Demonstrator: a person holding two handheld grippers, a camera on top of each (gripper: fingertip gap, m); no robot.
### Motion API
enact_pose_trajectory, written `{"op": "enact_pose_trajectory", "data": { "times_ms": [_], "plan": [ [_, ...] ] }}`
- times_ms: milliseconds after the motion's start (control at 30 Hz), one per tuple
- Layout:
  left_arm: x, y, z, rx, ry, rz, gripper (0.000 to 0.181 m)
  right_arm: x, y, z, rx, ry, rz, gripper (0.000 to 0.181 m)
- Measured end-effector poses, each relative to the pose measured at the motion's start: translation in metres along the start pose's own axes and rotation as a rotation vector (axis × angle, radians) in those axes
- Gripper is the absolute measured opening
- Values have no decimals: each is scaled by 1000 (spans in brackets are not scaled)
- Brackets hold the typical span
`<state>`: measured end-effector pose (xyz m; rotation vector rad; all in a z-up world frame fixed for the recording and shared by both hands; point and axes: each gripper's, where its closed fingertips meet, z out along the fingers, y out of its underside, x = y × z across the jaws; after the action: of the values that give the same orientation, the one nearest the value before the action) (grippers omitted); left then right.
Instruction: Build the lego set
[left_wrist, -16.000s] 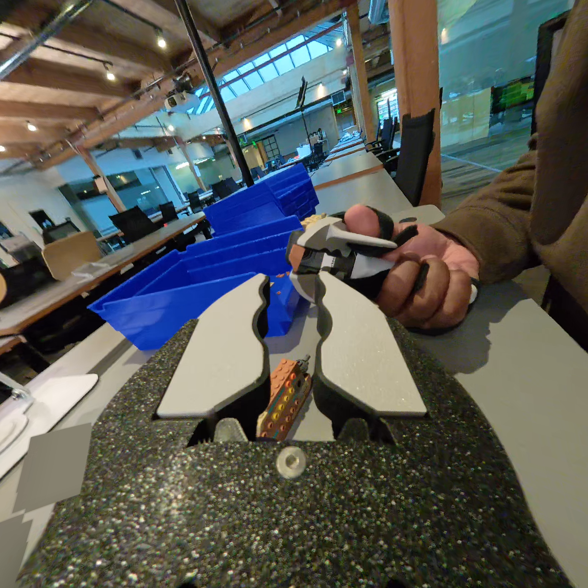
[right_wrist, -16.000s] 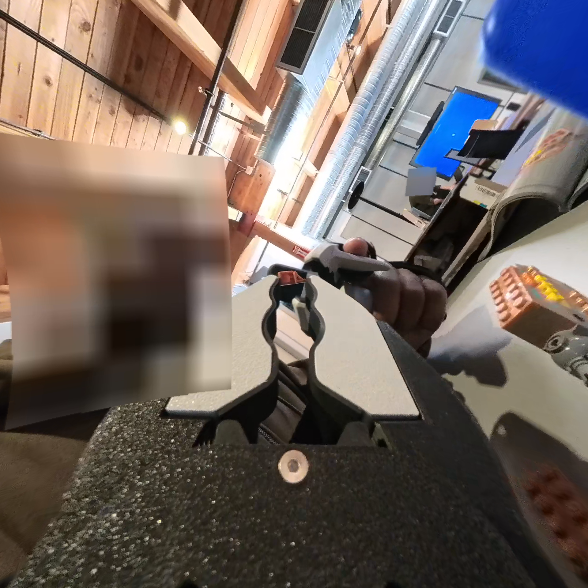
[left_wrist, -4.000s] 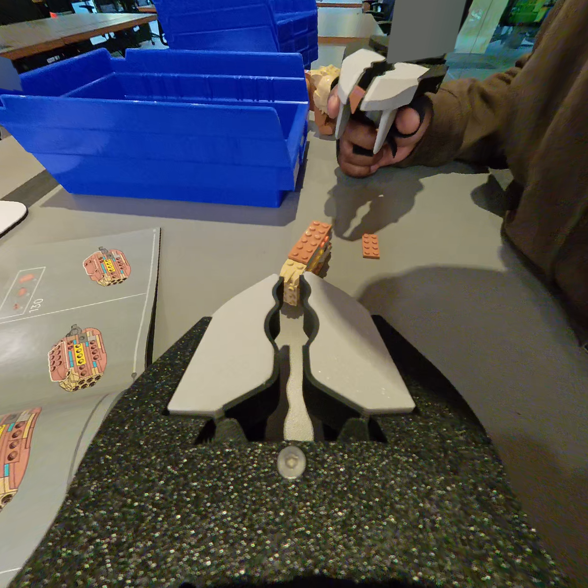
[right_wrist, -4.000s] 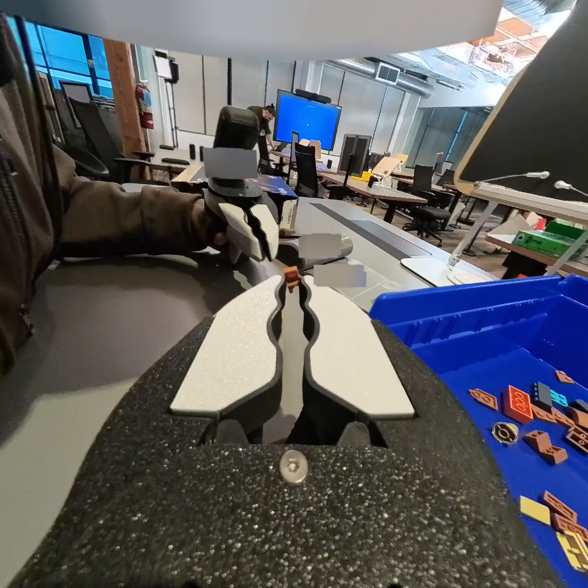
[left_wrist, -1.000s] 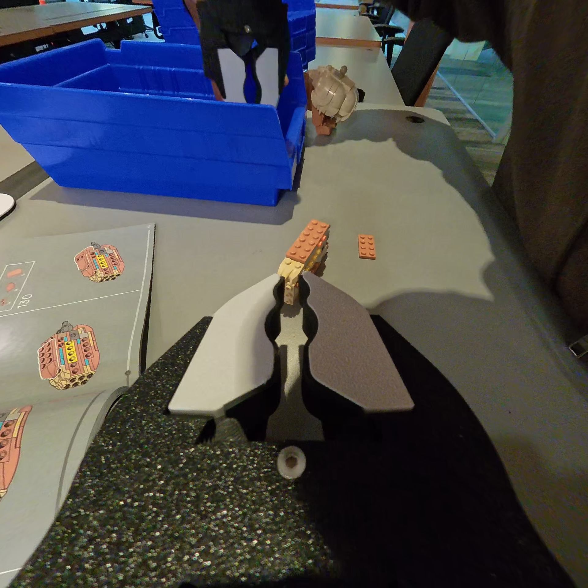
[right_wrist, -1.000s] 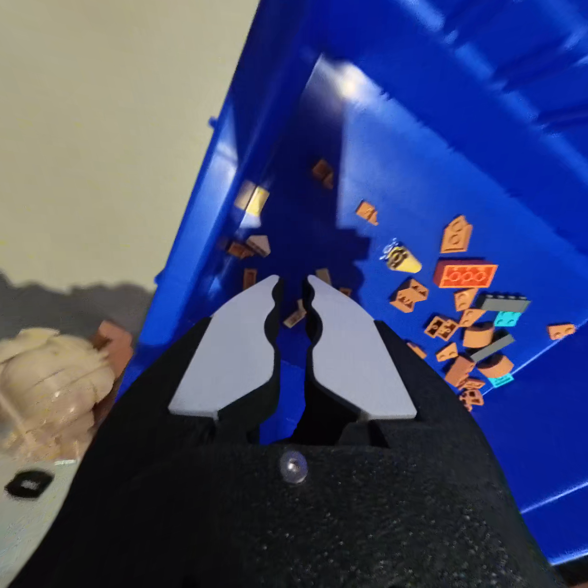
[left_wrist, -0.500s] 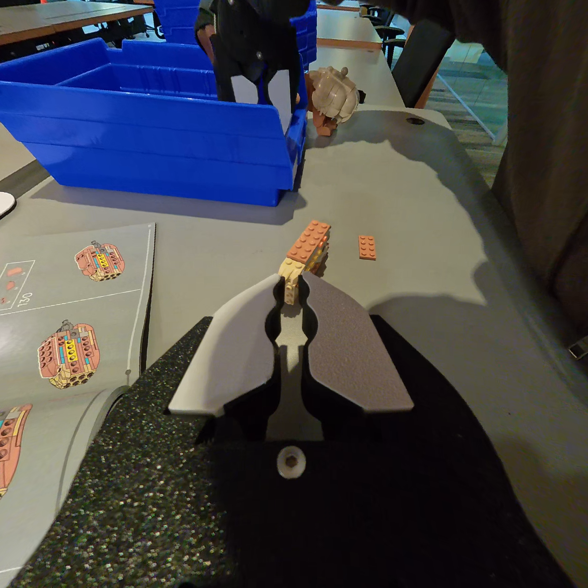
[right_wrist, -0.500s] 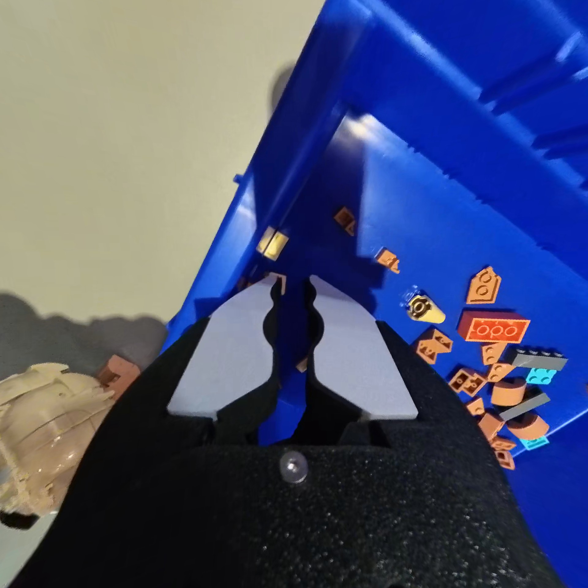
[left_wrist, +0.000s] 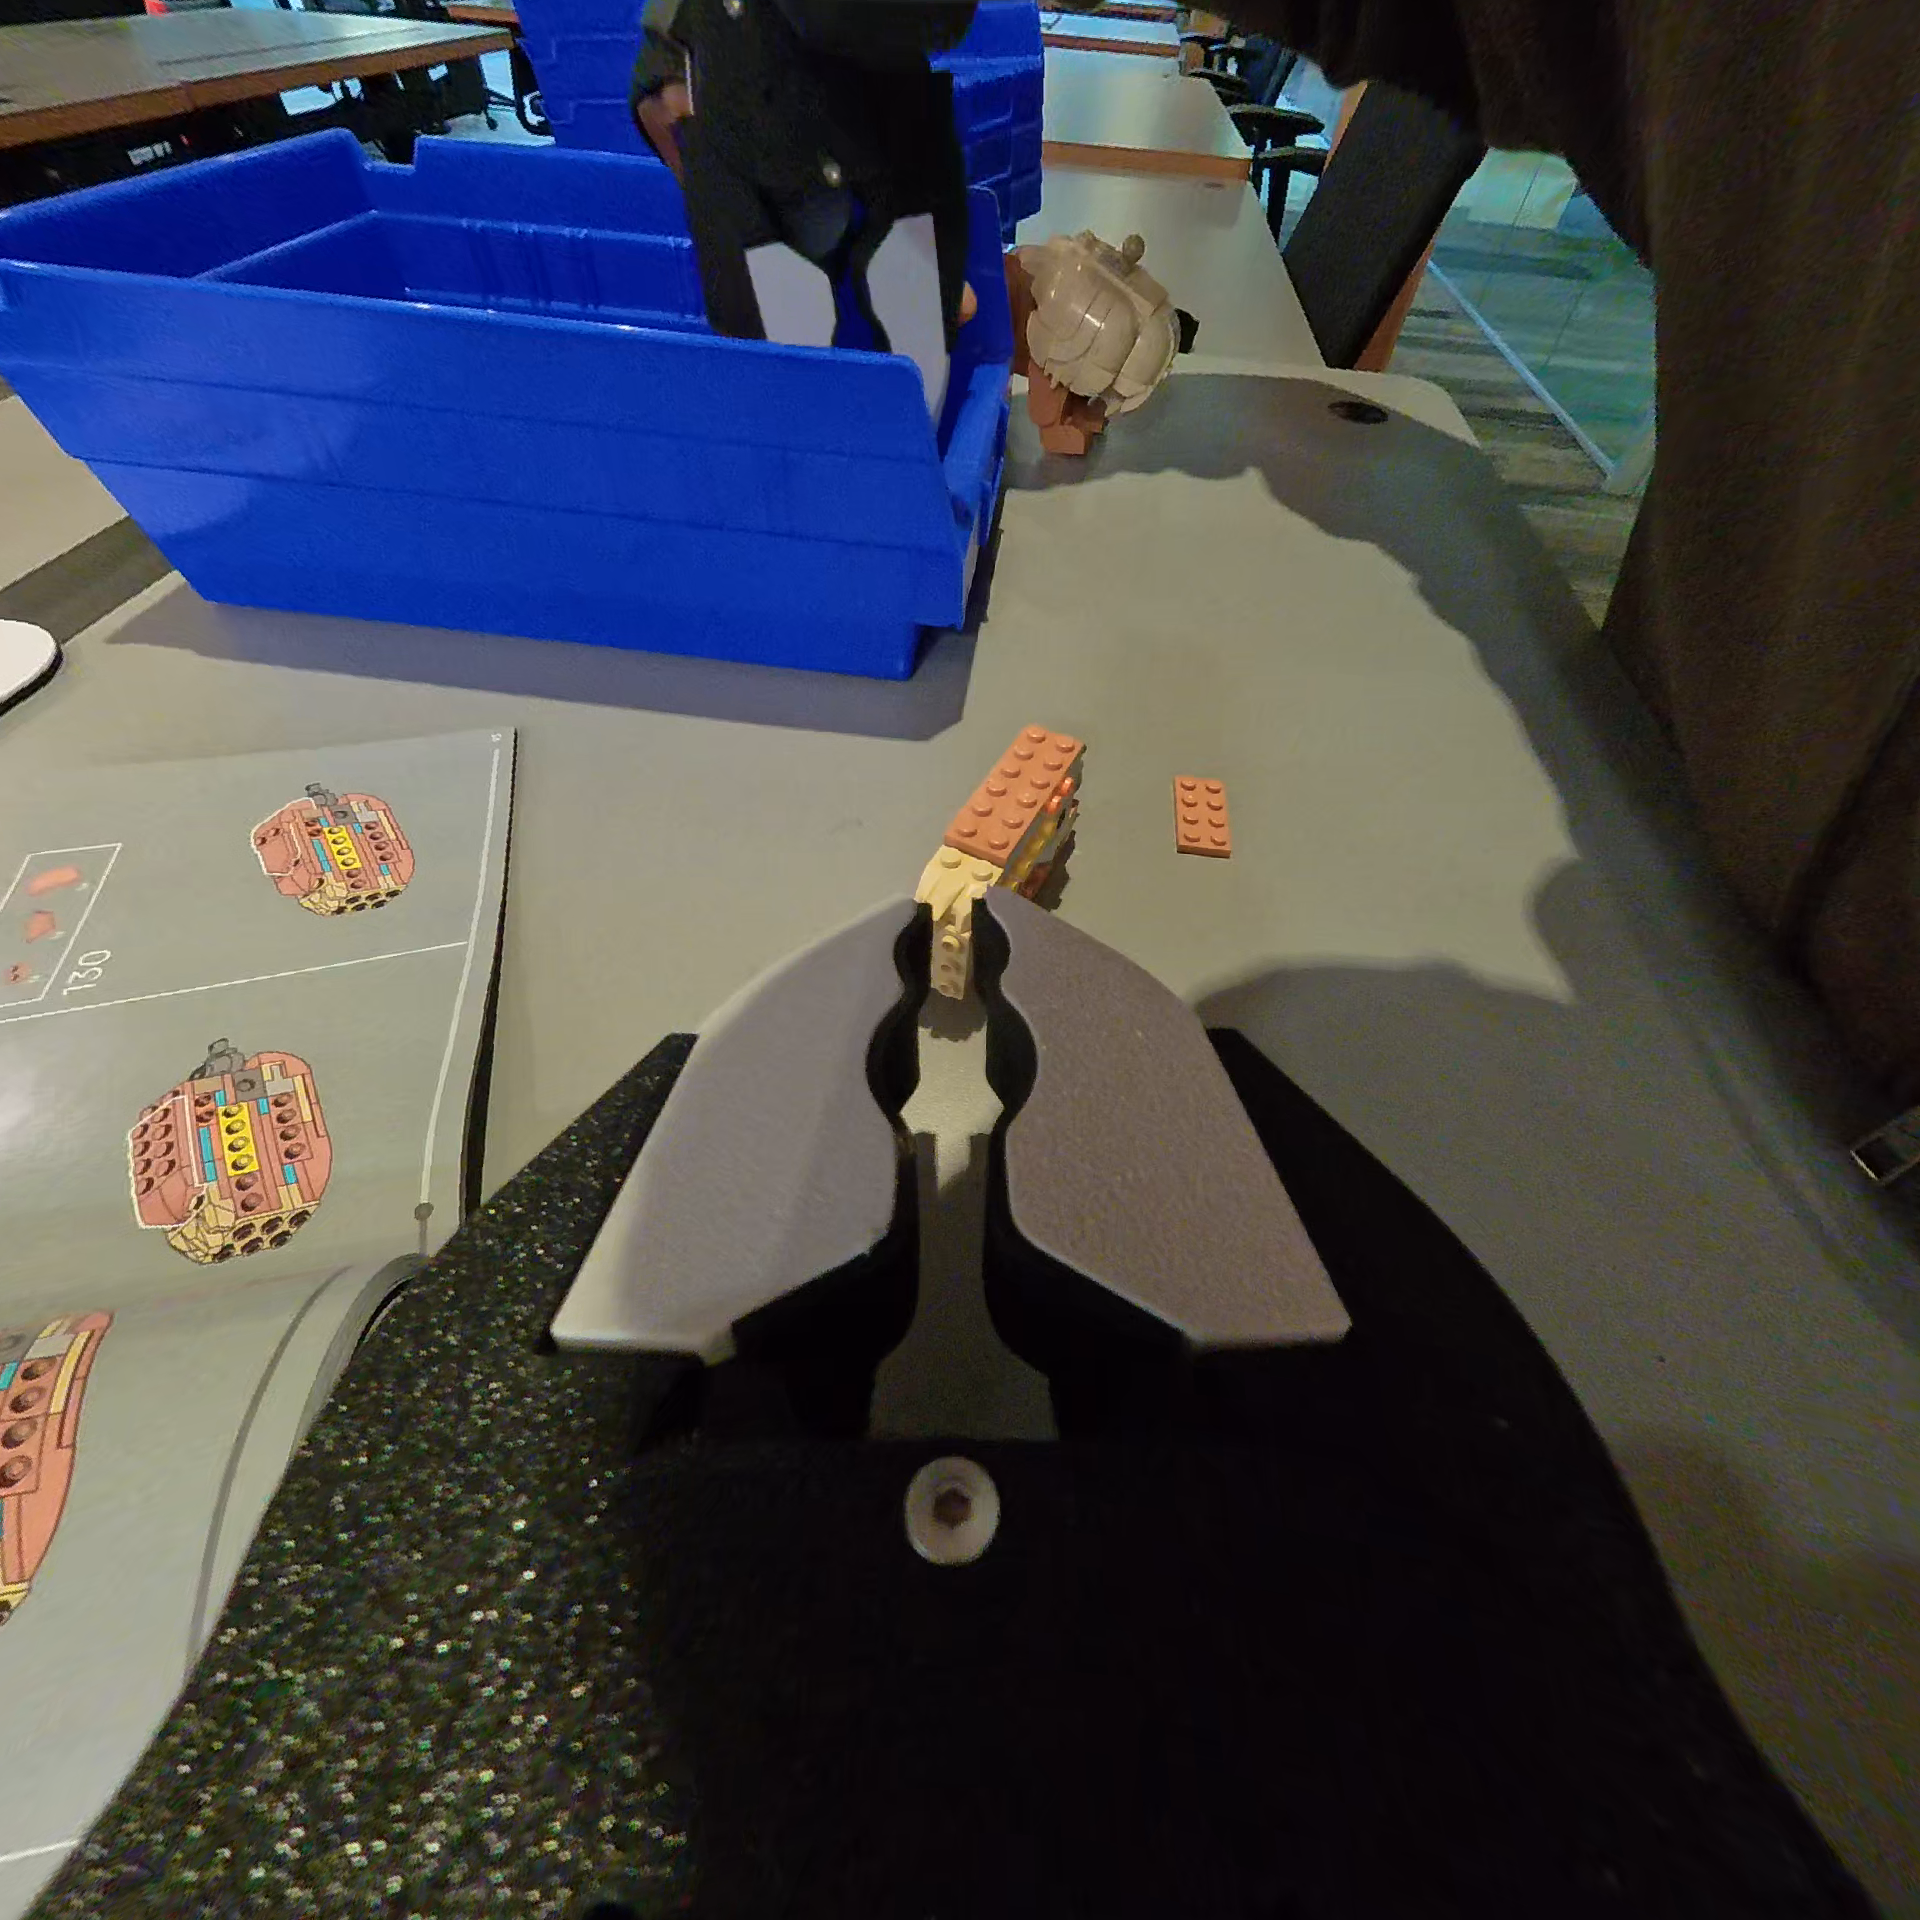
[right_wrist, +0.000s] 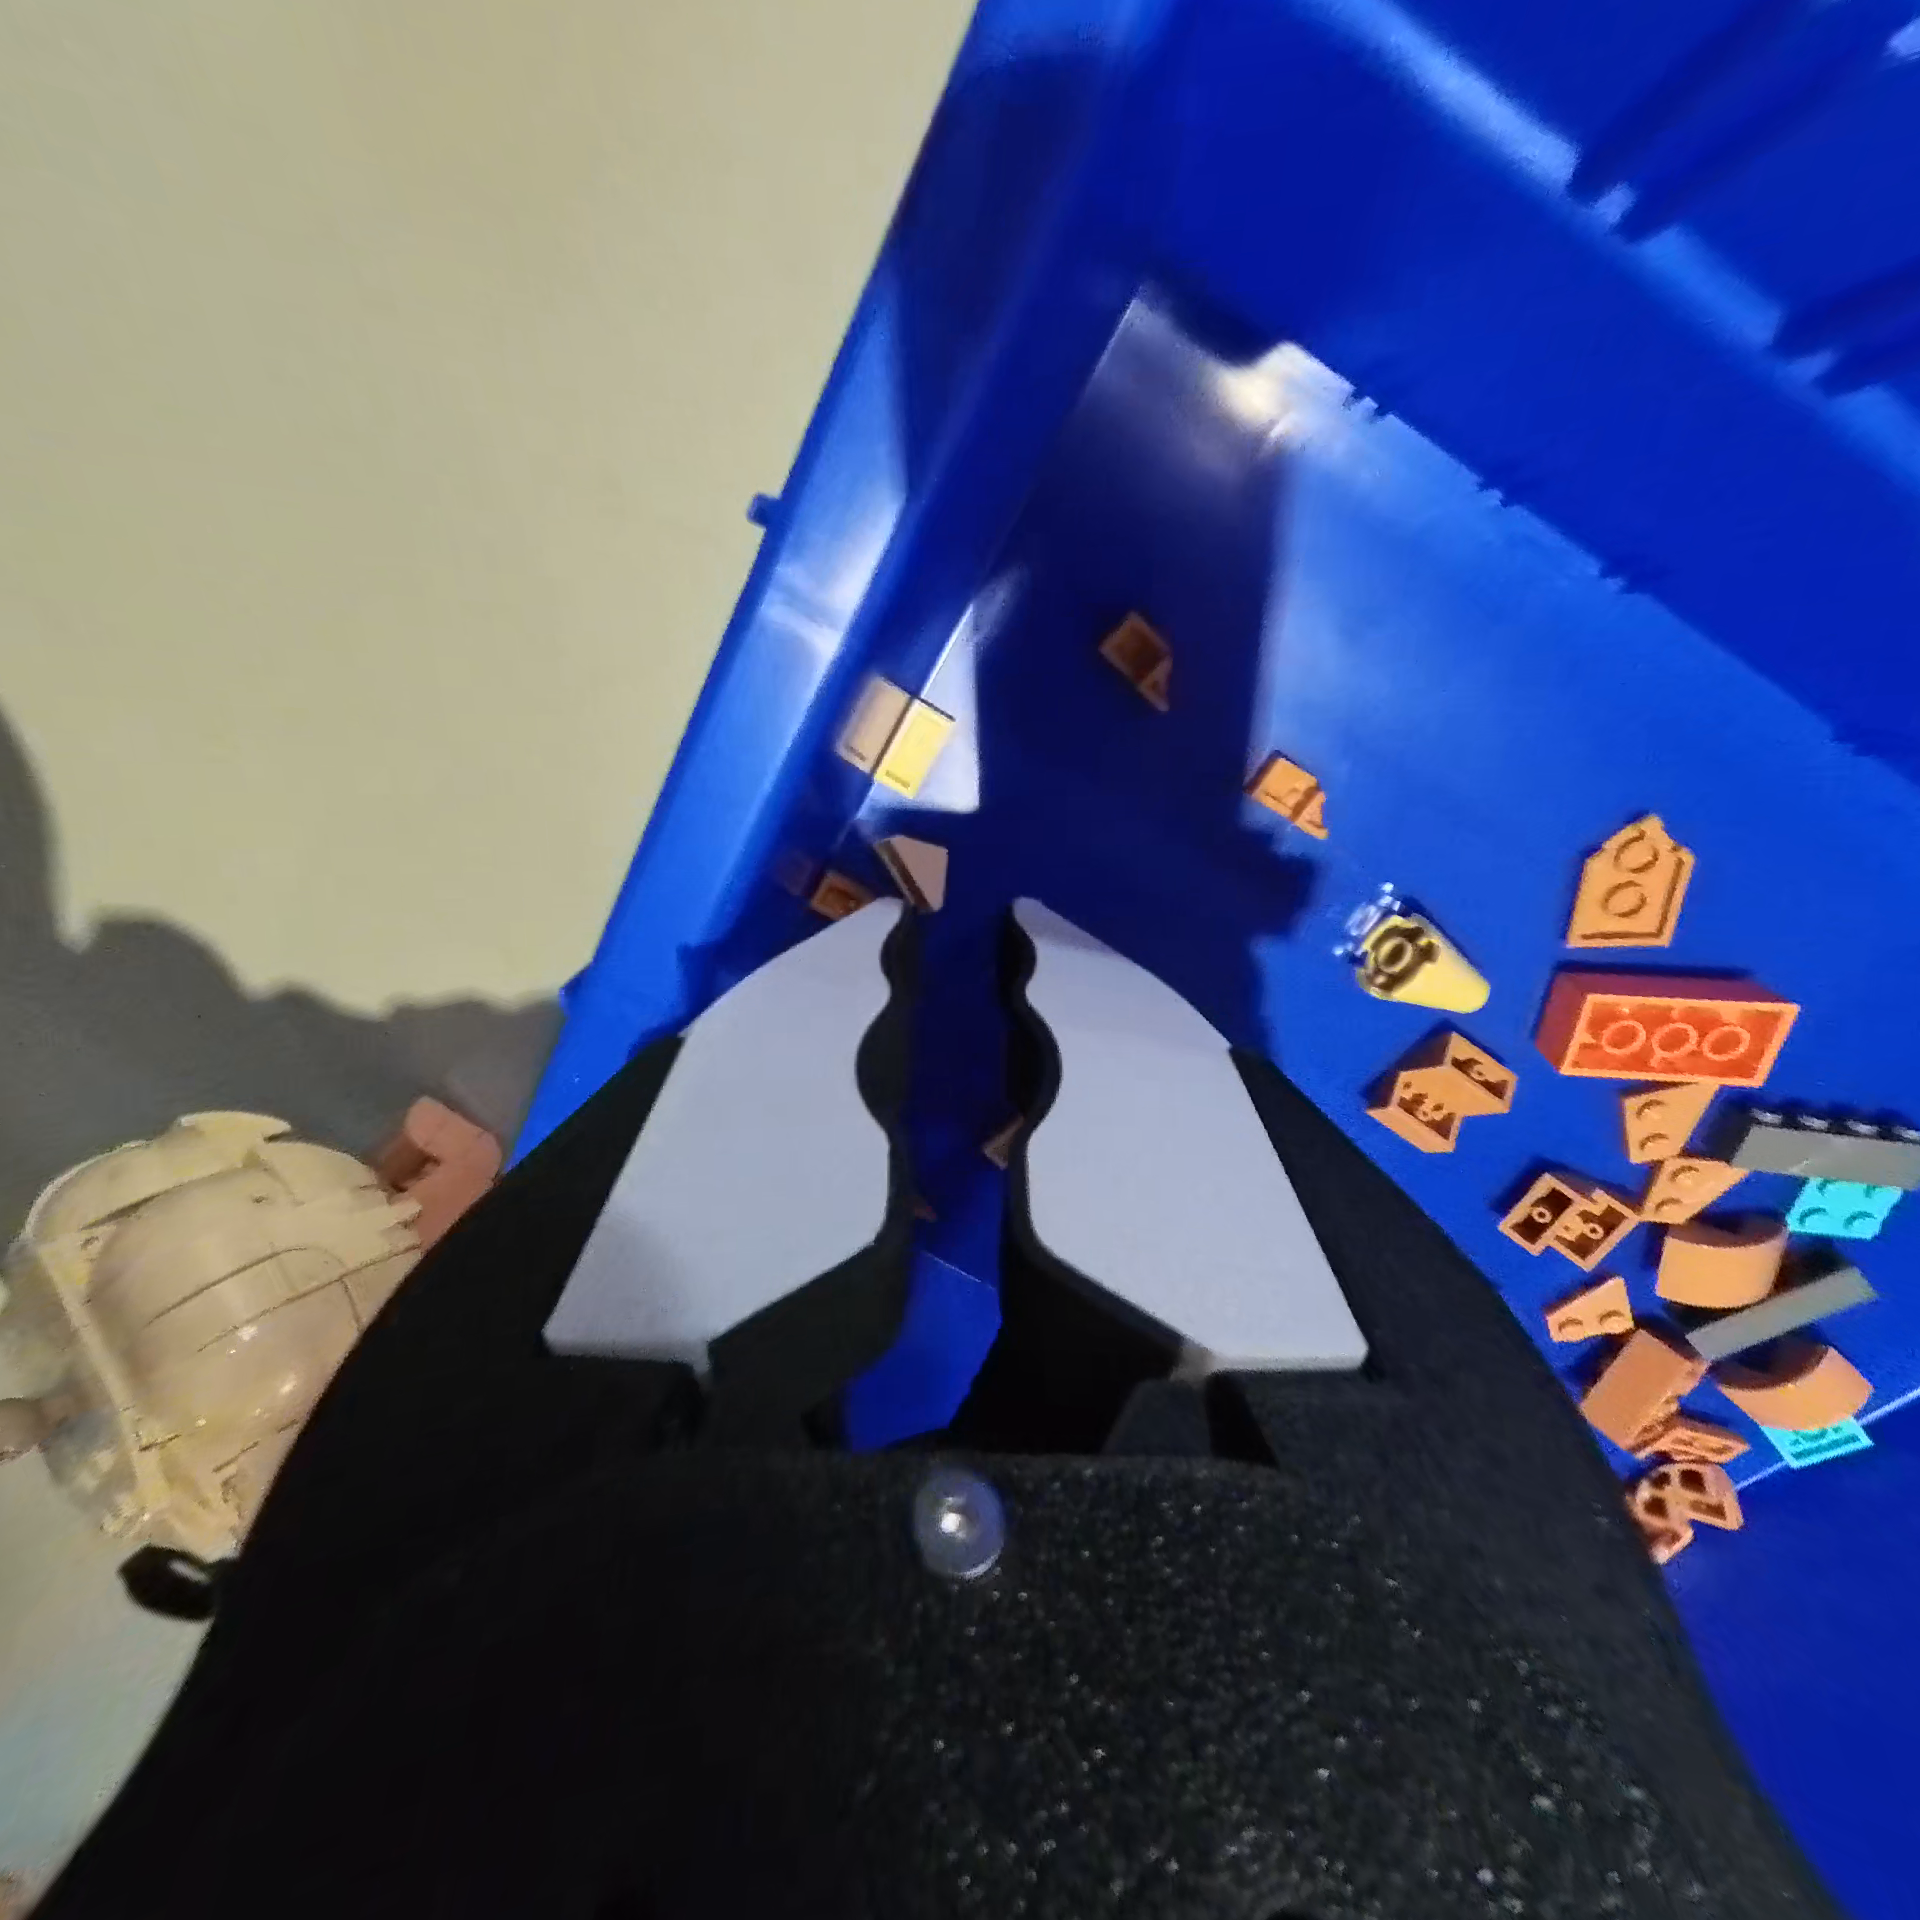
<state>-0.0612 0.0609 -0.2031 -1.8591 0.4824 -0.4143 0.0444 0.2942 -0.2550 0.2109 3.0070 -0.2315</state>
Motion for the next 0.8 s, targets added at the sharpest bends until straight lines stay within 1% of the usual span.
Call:
{"op": "enact_pose_trajectory", "data": {
  "times_ms": [133,300,433,600,733,800],
  "plan": [
    [0,0,0,1,-2,0,7,-3,4,6,-39,-26,-25,20],
    [-1,-1,-1,5,-2,-7,7,-4,5,8,-51,-43,-40,23],
    [-2,0,-1,3,-6,-11,7,-1,5,8,-55,-23,-41,24],
    [-2,0,-1,3,-6,-12,7,8,13,6,-100,29,-50,22],
    [-2,0,-1,2,-7,-12,6,-2,3,1,-26,-37,-10,22],
    [-2,0,-1,2,-7,-14,6,-4,4,4,-38,-53,-18,23]
  ]
}}
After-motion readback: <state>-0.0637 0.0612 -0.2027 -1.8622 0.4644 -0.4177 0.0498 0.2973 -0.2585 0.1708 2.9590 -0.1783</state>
